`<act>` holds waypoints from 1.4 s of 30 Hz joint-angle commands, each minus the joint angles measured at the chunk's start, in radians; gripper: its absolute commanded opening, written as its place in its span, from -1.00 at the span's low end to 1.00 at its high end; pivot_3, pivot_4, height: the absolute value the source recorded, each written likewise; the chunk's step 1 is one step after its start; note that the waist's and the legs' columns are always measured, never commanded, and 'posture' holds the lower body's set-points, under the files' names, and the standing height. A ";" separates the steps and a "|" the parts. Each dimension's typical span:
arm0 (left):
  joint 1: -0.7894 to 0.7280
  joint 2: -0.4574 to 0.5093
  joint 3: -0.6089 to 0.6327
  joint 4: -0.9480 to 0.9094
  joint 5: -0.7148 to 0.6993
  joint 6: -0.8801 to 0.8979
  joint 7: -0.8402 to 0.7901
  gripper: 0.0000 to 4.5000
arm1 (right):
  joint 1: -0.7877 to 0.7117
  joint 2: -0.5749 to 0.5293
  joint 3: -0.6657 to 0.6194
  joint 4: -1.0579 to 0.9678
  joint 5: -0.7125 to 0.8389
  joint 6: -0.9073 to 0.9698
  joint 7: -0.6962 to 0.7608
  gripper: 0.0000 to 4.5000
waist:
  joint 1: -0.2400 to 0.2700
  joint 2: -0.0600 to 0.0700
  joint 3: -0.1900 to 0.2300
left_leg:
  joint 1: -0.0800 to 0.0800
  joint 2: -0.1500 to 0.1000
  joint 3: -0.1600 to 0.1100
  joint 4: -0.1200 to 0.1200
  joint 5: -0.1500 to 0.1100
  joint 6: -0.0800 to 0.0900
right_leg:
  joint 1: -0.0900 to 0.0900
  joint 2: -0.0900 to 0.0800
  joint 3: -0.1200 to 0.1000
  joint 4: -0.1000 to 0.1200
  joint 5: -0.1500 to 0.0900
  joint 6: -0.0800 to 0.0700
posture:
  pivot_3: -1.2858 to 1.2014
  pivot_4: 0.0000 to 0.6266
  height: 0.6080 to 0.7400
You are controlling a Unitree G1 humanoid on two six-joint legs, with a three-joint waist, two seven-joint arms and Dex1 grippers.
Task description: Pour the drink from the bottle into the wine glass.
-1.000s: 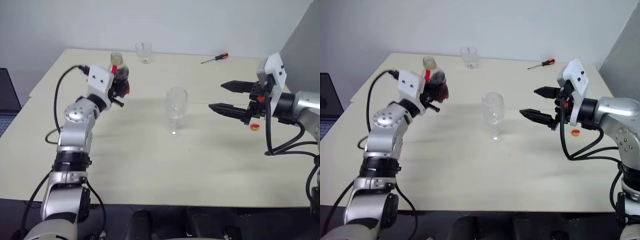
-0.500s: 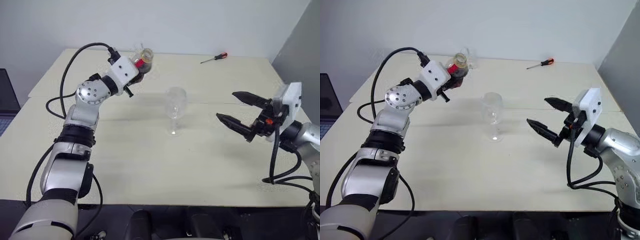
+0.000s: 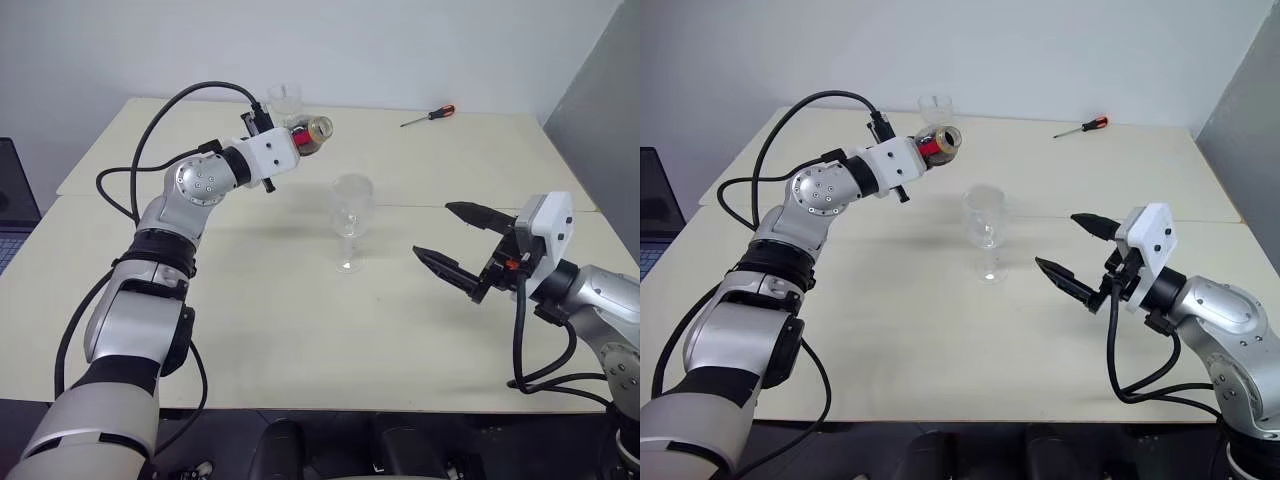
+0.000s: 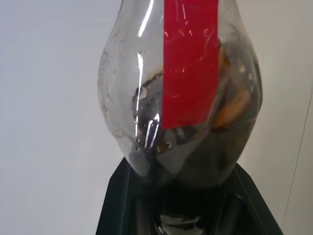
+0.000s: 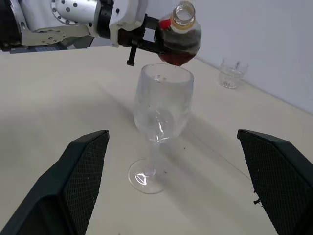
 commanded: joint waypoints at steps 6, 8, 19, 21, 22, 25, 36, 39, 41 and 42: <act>-0.064 0.004 -0.018 0.008 0.071 -0.110 0.131 -0.66 | -0.004 0.005 0.023 -0.049 0.001 -0.007 -0.054 1.00 | 0.000 0.000 0.000 | 0.000 -0.002 0.000 0.001 0.000 0.000 | 0.000 -0.002 0.000 0.000 0.001 0.001 | 0.03 -0.52 1.00; -0.061 -0.003 -0.017 0.007 0.071 -0.116 0.137 -0.66 | -0.007 0.000 0.031 -0.043 -0.008 -0.011 -0.060 1.00 | 0.000 0.000 0.000 | 0.000 -0.002 0.000 0.002 0.000 0.000 | 0.000 -0.002 0.000 0.000 0.001 0.001 | 0.03 -0.52 1.00; -0.051 -0.001 -0.039 -0.002 0.110 -0.156 0.163 -0.66 | -0.032 -0.003 0.051 -0.027 -0.012 -0.016 -0.064 1.00 | 0.000 0.000 0.000 | -0.001 -0.002 0.000 0.003 0.000 0.000 | 0.001 -0.002 0.000 0.001 0.001 0.001 | 0.03 -0.52 1.00; -0.052 0.002 -0.042 -0.004 0.120 -0.161 0.171 -0.66 | -0.032 -0.004 0.053 -0.025 -0.015 -0.017 -0.064 1.00 | 0.000 0.000 0.000 | -0.001 -0.002 0.000 0.004 0.000 0.000 | 0.001 -0.002 0.000 0.001 0.001 0.001 | 0.03 -0.52 1.00; -0.053 0.004 -0.043 -0.004 0.125 -0.165 0.175 -0.66 | -0.033 -0.004 0.054 -0.024 -0.016 -0.018 -0.064 1.00 | 0.000 0.000 0.000 | -0.001 -0.002 0.000 0.004 0.000 0.000 | 0.001 -0.002 0.000 0.001 0.001 0.001 | 0.03 -0.52 1.00; -0.055 0.011 -0.049 -0.010 0.146 -0.179 0.189 -0.66 | -0.032 -0.005 0.053 -0.024 -0.020 -0.017 -0.064 1.00 | 0.000 0.000 0.000 | -0.001 -0.002 0.000 0.005 0.000 0.000 | 0.001 -0.002 0.000 0.001 0.001 0.001 | 0.03 -0.52 1.00; -0.052 0.045 -0.065 -0.009 0.174 -0.219 0.214 -0.66 | -0.035 -0.007 0.043 -0.017 -0.029 -0.016 -0.055 1.00 | 0.000 0.000 0.000 | -0.005 -0.002 -0.001 0.012 0.000 0.000 | 0.001 -0.002 0.000 0.002 0.003 0.003 | 0.03 -0.52 1.00; -0.057 0.058 -0.071 -0.003 0.191 -0.224 0.225 -0.66 | -0.040 -0.008 0.043 -0.012 -0.031 -0.018 -0.053 1.00 | 0.000 0.000 0.000 | -0.005 -0.002 -0.001 0.012 0.000 0.000 | 0.001 -0.002 0.000 0.002 0.003 0.004 | 0.03 -0.52 1.00; -0.064 0.071 -0.088 -0.007 0.227 -0.232 0.248 -0.66 | -0.041 -0.010 0.046 -0.010 -0.030 -0.016 -0.051 1.00 | 0.000 0.000 0.000 | -0.005 -0.002 -0.001 0.012 0.000 0.000 | 0.001 -0.002 0.000 0.002 0.003 0.003 | 0.03 -0.52 1.00; -0.067 0.075 -0.094 -0.009 0.241 -0.236 0.260 -0.66 | -0.041 -0.011 0.047 -0.010 -0.029 -0.013 -0.050 1.00 | 0.000 0.000 0.000 | -0.005 -0.002 -0.001 0.013 0.000 0.000 | 0.001 -0.002 0.000 0.002 0.003 0.004 | 0.03 -0.52 1.00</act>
